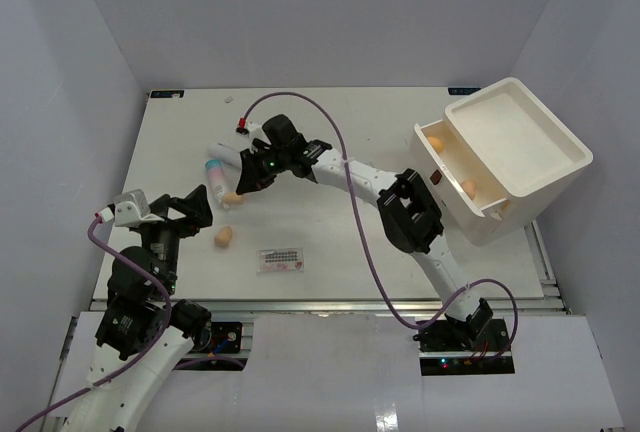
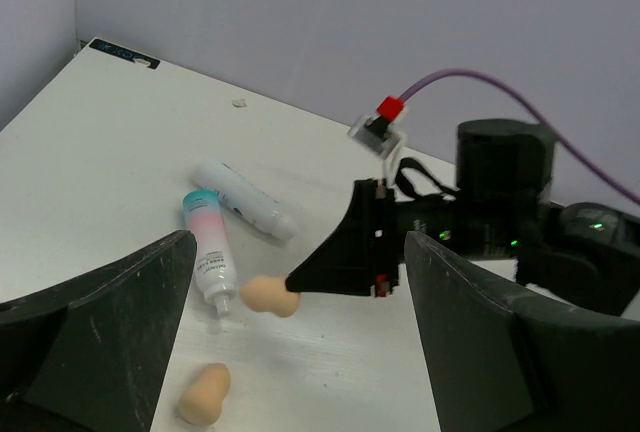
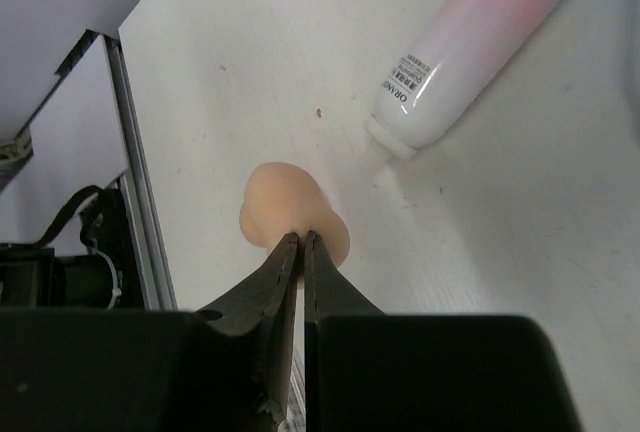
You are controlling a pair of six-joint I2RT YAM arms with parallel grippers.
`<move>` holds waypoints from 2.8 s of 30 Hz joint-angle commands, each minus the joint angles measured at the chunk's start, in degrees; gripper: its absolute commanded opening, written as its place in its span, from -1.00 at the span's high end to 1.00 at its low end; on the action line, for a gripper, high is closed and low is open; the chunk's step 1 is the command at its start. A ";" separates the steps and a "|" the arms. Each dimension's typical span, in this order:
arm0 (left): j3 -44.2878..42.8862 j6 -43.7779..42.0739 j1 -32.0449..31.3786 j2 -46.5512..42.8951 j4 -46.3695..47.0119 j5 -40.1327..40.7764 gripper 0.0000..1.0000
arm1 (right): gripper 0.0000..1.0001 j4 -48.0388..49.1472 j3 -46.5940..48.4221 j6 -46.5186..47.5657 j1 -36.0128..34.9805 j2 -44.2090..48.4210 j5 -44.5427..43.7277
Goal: Organize the makeup
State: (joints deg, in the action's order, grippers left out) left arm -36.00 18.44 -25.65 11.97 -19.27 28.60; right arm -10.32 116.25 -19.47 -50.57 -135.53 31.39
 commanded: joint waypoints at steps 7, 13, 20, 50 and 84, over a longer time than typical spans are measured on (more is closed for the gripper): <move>0.14 -0.68 0.07 1.73 0.90 -5.26 -0.92 | 0.85 -7.51 -16.32 27.12 6.31 36.28 -9.30; 0.31 -0.59 0.07 1.07 1.37 -7.21 -0.92 | 0.85 -4.96 -32.87 36.27 18.50 57.38 -19.16; 0.40 -0.59 0.07 1.88 1.83 -9.02 -0.92 | 0.85 -8.63 -43.94 41.52 33.66 72.53 -25.50; 0.49 0.30 0.07 5.92 1.84 -13.39 -0.91 | -0.09 -17.50 -48.53 38.49 45.83 79.21 -19.47; -6.75 34.89 6.92 50.41 -26.68 -4.90 -0.85 | -0.25 -23.92 -58.38 58.74 34.55 66.70 34.33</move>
State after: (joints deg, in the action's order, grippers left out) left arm -41.69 51.99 -22.53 62.02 -48.82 23.21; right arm -36.88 58.32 38.76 -16.16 -72.35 63.25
